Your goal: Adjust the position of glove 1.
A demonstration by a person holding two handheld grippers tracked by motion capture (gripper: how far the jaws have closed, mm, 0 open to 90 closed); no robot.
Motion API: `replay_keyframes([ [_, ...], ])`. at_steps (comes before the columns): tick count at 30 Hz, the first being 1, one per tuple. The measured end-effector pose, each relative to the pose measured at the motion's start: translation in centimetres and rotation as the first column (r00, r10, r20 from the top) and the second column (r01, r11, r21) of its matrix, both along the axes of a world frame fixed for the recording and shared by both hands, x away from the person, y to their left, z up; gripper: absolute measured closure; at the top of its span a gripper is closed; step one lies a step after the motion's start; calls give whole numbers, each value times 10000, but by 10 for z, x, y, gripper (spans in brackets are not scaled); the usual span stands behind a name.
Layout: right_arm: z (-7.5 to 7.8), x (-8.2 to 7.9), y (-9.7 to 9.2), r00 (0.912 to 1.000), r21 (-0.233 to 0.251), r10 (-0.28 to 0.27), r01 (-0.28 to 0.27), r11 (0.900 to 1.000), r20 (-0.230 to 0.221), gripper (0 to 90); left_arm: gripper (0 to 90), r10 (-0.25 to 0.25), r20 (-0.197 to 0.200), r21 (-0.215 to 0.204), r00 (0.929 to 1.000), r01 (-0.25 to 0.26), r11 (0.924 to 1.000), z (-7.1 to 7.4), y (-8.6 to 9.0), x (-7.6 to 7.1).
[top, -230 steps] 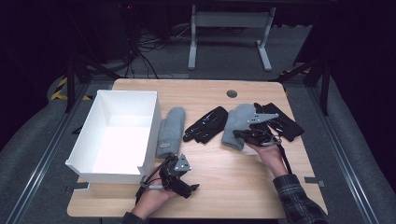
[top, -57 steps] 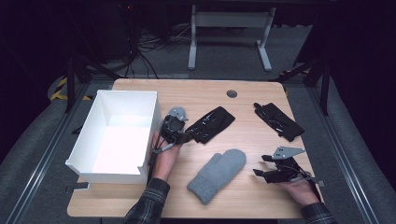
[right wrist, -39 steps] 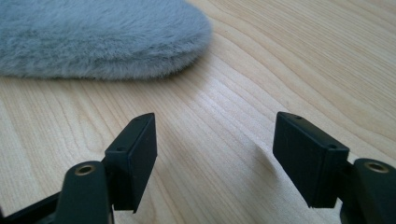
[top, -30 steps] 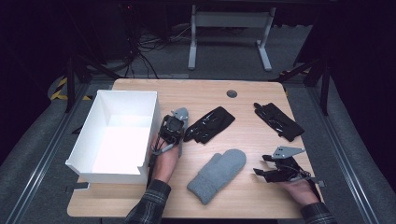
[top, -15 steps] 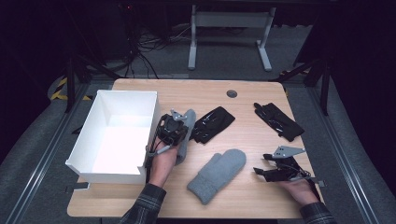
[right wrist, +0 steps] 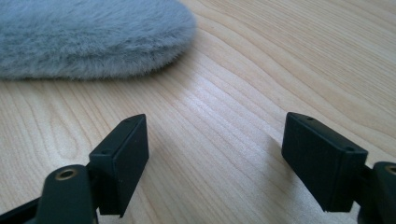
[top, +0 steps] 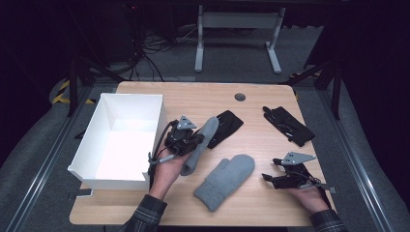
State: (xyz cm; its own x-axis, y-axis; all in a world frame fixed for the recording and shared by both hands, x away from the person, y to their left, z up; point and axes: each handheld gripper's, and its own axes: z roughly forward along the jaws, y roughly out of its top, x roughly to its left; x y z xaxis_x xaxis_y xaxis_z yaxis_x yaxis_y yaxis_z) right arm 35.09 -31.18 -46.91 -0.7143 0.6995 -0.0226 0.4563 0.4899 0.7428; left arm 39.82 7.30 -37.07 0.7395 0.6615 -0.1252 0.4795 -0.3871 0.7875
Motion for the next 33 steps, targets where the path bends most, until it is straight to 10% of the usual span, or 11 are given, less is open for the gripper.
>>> replay_keyframes([
  [12, 0, 0, 0, 10000, -26, -67, 67, 10000, 13, 233, 880, -1204, -101, -389, 9927, 1199, 9920, -1, -10, -18],
  [33, 0, 0, 0, 10000, -16, -97, 97, 10000, 13, 234, 880, -3193, 341, 80, 9470, 3192, 9476, -10, -43, -38],
])
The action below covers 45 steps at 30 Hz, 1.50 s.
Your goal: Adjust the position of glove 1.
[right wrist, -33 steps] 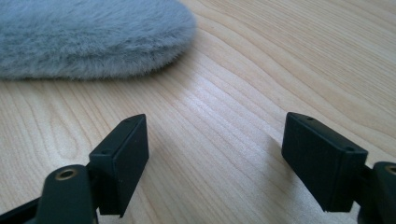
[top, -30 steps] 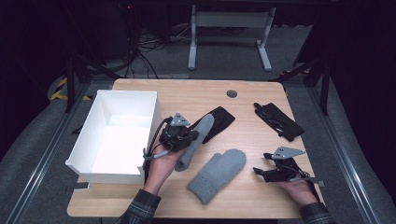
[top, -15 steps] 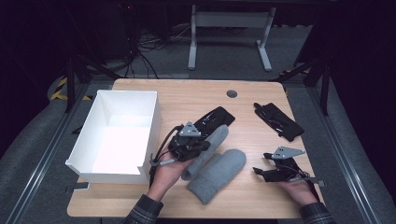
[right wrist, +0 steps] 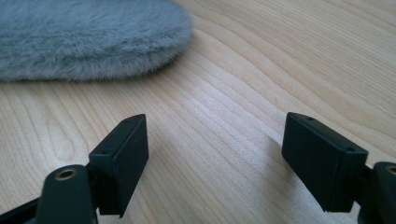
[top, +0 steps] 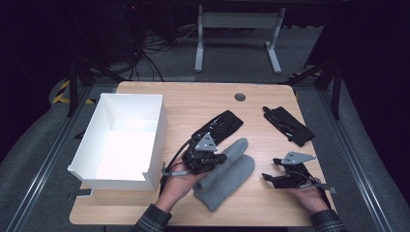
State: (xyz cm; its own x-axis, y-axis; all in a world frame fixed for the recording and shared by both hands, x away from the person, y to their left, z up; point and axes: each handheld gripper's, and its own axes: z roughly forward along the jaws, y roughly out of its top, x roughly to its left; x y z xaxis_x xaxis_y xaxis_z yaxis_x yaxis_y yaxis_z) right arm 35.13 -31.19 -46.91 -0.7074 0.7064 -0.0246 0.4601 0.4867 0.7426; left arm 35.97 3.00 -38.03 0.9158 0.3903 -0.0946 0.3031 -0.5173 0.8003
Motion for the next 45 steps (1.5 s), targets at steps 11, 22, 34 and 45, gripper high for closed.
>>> replay_keyframes([
  [11, 0, 0, 0, 10000, -4, -19, 19, 10000, 9, 234, 880, -871, -198, 240, 9960, 876, 9959, -13, -11, -10],
  [22, 0, 0, 0, 10000, -2, -33, 33, 10000, 12, 234, 878, -1037, -667, 235, 9924, 1054, 9941, -25, -28, -17],
  [34, 0, 0, 0, 10000, -16, -35, 35, 10000, 14, 233, 801, -1412, -1088, -290, 9840, 1389, 9899, -29, -34, -20],
  [45, 0, 0, 0, 10000, -17, -51, 51, 10000, 19, 233, 547, -452, -901, -659, 9949, 393, 9971, -21, -11, -1],
])
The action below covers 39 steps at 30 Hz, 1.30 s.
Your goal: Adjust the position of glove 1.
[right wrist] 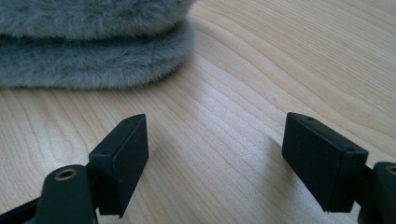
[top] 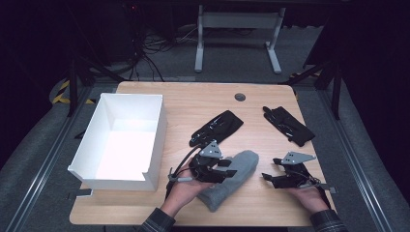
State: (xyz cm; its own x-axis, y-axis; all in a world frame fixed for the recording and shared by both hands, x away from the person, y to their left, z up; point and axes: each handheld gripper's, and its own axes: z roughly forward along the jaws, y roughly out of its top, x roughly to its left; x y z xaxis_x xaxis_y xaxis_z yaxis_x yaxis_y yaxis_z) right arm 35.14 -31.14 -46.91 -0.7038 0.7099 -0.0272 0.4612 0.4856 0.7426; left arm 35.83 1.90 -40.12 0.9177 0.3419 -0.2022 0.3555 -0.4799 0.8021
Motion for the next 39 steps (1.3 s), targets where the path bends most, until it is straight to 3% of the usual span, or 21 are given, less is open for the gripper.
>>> replay_keyframes([
  [8, 0, 0, 0, 10000, 1, -3, 3, 10000, -3, 233, 310, 380, -527, 222, 9979, -368, 9991, -14, 6, 17],
  [14, 0, 0, 0, 10000, 2, -9, 9, 10000, 2, 233, 153, 530, -510, 705, 9973, -493, 9963, -22, -2, 15],
  [21, 0, 0, 0, 10000, 0, -12, 12, 10000, 0, 233, 96, 544, -824, 1314, 9951, -433, 9904, -41, -12, 17],
  [28, 0, 0, 0, 10000, -1, -11, 11, 10000, 5, 233, 80, 370, -1394, 1479, 9895, -161, 9889, -54, -15, 21],
  [39, 0, 0, 0, 10000, 3, -3, 3, 10000, 1, 233, 180, -41, -2012, 1575, 9796, 365, 9869, -59, -19, 22],
])
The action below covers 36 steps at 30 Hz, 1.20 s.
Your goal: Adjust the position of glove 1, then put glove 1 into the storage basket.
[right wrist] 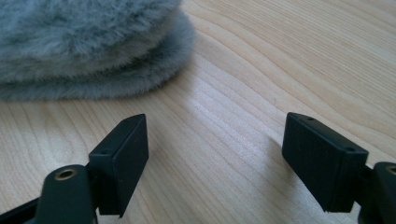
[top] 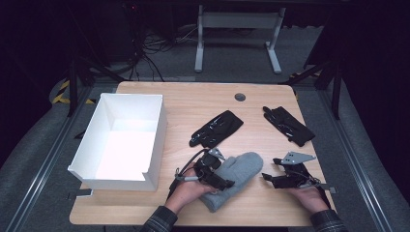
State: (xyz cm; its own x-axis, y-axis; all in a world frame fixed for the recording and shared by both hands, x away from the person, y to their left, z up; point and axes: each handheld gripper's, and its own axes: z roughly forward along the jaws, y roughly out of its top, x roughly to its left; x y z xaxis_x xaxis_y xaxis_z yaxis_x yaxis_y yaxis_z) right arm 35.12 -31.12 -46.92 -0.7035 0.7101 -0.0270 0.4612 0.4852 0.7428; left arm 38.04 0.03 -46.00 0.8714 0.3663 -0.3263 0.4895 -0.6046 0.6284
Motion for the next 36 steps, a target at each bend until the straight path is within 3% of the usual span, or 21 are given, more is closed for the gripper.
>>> replay_keyframes([
  [7, 0, 0, 0, 10000, 2, -2, 2, 10000, -2, 233, 357, -345, -480, 140, 9983, 352, 9993, 3, -3, 1],
  [10, 0, 0, 0, 10000, -3, -2, 2, 10000, -1, 233, 482, -658, -832, 165, 9944, 674, 9976, 4, -4, 1],
  [17, 0, 0, 0, 10000, -1, -1, 1, 10000, 0, 233, 649, -712, -801, 64, 9942, 720, 9974, 8, -2, 1],
  [24, 0, 0, 0, 10000, -5, -6, 6, 10000, 3, 233, 692, -542, -550, -213, 9970, 531, 9984, 15, 6, -1],
  [36, 0, 0, 0, 10000, 0, -21, 21, 10000, -5, 233, 725, 162, -22, -547, 9999, -163, 9984, 36, 25, 2],
])
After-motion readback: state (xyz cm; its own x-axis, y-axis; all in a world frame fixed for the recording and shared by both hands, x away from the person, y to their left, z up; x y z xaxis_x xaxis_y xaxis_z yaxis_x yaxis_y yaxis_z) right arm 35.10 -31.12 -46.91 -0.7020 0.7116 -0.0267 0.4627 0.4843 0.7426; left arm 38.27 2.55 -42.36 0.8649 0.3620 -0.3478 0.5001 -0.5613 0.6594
